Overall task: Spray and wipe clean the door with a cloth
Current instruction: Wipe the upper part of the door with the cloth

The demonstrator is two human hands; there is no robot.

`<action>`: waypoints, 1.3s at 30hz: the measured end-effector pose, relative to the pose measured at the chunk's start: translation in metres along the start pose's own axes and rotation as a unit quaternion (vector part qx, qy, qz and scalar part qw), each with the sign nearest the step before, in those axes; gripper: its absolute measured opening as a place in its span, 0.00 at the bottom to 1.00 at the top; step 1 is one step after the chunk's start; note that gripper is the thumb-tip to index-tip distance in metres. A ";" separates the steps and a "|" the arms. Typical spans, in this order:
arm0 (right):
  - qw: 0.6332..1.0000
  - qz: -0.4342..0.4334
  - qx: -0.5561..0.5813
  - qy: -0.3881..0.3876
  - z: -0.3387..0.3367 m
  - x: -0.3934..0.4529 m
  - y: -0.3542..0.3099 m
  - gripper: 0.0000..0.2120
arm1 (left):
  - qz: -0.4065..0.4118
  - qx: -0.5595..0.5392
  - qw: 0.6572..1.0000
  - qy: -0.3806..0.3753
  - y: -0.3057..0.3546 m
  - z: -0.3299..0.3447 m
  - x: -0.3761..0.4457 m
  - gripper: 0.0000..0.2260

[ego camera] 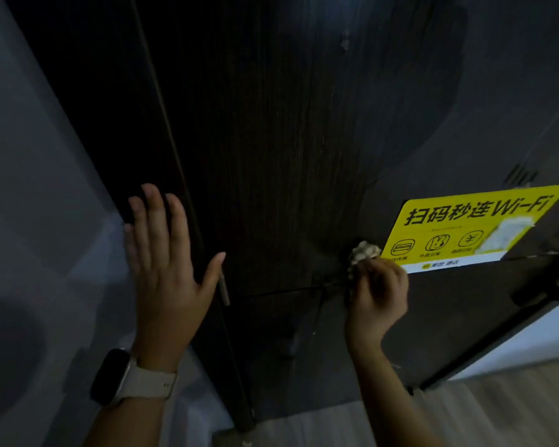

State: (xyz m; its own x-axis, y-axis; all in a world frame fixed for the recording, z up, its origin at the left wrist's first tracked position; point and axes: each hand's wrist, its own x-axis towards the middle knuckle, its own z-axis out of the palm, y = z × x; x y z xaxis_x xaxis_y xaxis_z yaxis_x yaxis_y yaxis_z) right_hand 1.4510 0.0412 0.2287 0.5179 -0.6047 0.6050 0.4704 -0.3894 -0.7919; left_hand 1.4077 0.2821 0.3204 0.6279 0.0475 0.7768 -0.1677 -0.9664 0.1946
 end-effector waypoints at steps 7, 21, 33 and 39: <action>0.980 -0.057 0.023 -0.189 0.058 -0.106 -0.029 0.06 | 0.011 0.011 1.000 -0.012 -0.001 0.000 0.000 0.41; 0.994 0.074 -0.051 0.065 -0.002 -0.029 0.041 0.09 | 0.007 0.004 1.000 -0.002 -0.001 0.006 0.002 0.39; 0.978 0.063 0.046 -0.193 0.060 -0.123 -0.028 0.12 | 0.042 -0.019 0.999 -0.027 -0.013 -0.005 -0.001 0.42; 0.996 0.087 -0.014 -0.030 0.009 -0.051 0.023 0.09 | 0.026 -0.048 0.998 -0.024 -0.018 -0.001 -0.007 0.39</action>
State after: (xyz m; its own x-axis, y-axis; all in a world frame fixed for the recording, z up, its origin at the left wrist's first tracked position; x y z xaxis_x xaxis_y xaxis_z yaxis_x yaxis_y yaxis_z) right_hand 1.4414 0.0692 0.1808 0.6323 -0.6219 0.4620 0.3504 -0.3023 -0.8865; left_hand 1.4053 0.2989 0.3117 0.6527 -0.0161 0.7575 -0.2715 -0.9383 0.2141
